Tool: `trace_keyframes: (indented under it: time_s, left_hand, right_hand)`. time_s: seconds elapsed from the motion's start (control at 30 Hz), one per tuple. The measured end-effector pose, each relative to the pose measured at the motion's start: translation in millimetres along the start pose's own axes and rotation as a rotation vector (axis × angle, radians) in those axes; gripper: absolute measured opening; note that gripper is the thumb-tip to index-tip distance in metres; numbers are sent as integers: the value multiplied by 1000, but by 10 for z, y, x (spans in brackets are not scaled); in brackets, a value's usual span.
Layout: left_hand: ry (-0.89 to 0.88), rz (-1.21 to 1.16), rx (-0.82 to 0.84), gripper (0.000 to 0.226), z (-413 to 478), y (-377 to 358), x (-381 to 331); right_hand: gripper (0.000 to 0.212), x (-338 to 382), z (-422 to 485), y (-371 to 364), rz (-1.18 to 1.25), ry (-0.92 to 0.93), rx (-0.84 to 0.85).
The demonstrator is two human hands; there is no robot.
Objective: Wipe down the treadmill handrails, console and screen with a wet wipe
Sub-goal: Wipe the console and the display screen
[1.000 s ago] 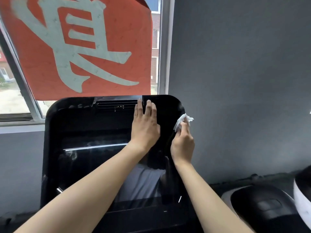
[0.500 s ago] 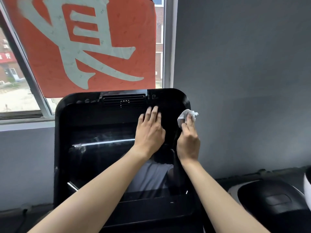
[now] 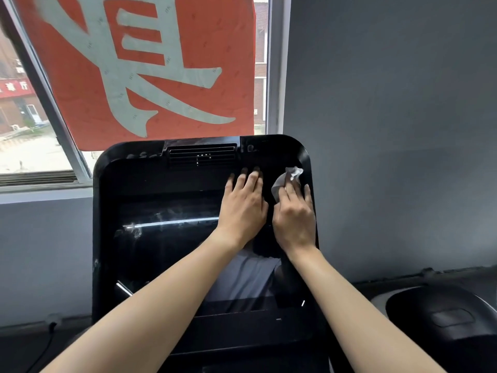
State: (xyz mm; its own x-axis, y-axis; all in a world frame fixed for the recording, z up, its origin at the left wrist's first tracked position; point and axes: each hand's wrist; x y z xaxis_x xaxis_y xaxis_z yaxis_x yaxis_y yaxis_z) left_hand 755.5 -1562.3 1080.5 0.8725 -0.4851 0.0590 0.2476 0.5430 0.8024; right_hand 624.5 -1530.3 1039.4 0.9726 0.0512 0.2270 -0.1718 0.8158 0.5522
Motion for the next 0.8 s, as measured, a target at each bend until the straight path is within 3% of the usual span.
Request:
trace_keyframes:
  time_s: [0.2,0.4,0.53,0.6,0.67,0.8]
  left_hand:
    - [-37,-5,11,62,-31,60,82]
    - [91,4,-33,59,-235,96,380]
    - [101,12,-26,53,-353,94,502]
    - [106,0,-14,53,-342,111,506]
    - [120,-17,2,53,-328,129,495]
    - [112,-28,15,54,-346,112,471]
  right_hand:
    - [49,71,242,-22,-57,100,50]
    - [45,404,196,-121,-26,-139,-18]
    - [46,638,173,-193,137,182,97]
    - [43,600,215,-178,138,211,98]
    - [39,507,247,-183,95,166,66]
    - [38,344,243,-183,62,-124,-85]
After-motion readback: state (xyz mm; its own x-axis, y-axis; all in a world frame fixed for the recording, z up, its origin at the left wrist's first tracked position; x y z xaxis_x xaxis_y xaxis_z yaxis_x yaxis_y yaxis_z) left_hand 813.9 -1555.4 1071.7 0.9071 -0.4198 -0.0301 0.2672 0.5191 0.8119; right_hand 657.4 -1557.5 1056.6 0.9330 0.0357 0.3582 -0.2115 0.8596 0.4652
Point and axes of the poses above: each hand's wrist, its own z-axis towards the middle knuckle, its own y-axis out of the back of the hand, x = y × z
